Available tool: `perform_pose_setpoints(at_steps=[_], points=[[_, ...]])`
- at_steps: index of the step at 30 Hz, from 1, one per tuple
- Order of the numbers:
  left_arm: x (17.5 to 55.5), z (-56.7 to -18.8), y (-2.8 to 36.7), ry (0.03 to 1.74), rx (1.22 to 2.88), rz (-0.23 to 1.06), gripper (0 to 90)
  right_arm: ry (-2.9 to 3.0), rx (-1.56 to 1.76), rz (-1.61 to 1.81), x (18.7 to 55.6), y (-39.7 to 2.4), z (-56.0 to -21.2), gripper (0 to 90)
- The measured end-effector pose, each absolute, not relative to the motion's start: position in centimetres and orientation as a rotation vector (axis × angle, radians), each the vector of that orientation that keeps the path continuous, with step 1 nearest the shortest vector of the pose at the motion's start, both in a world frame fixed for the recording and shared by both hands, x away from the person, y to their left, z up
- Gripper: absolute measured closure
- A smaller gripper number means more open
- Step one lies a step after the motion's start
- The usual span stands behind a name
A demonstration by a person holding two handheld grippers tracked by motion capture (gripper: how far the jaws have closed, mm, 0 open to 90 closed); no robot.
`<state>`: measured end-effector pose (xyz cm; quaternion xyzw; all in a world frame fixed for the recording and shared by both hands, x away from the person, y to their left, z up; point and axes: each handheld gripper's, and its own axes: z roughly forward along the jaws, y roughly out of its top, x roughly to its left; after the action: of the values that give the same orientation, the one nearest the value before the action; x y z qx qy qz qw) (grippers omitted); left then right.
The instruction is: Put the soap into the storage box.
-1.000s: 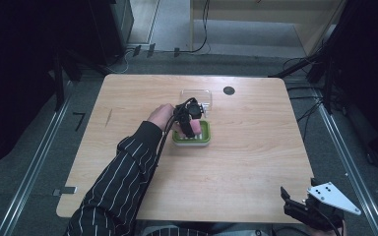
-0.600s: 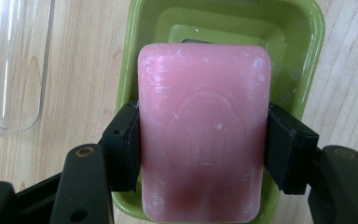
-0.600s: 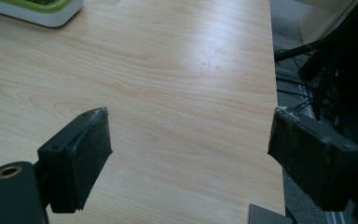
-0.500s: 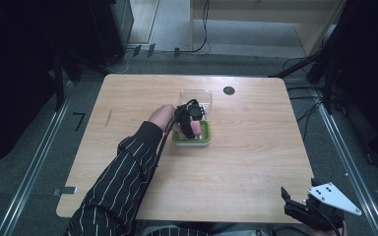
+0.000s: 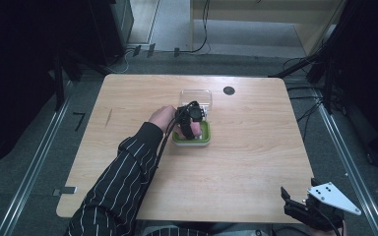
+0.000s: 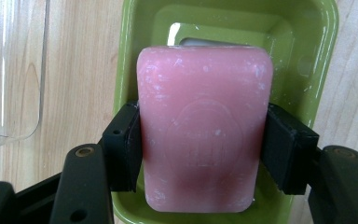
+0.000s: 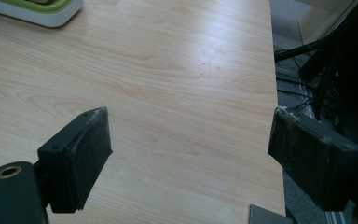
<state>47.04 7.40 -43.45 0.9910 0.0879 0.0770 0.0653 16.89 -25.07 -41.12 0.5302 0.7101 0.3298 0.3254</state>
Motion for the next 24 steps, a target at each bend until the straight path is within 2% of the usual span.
perform_pose_setpoints(at_steps=[24], points=[[47.07,-43.11,7.84,0.277,2.964,0.236,37.5,1.863,1.384,0.868,17.12,-24.94,-41.12,13.4]])
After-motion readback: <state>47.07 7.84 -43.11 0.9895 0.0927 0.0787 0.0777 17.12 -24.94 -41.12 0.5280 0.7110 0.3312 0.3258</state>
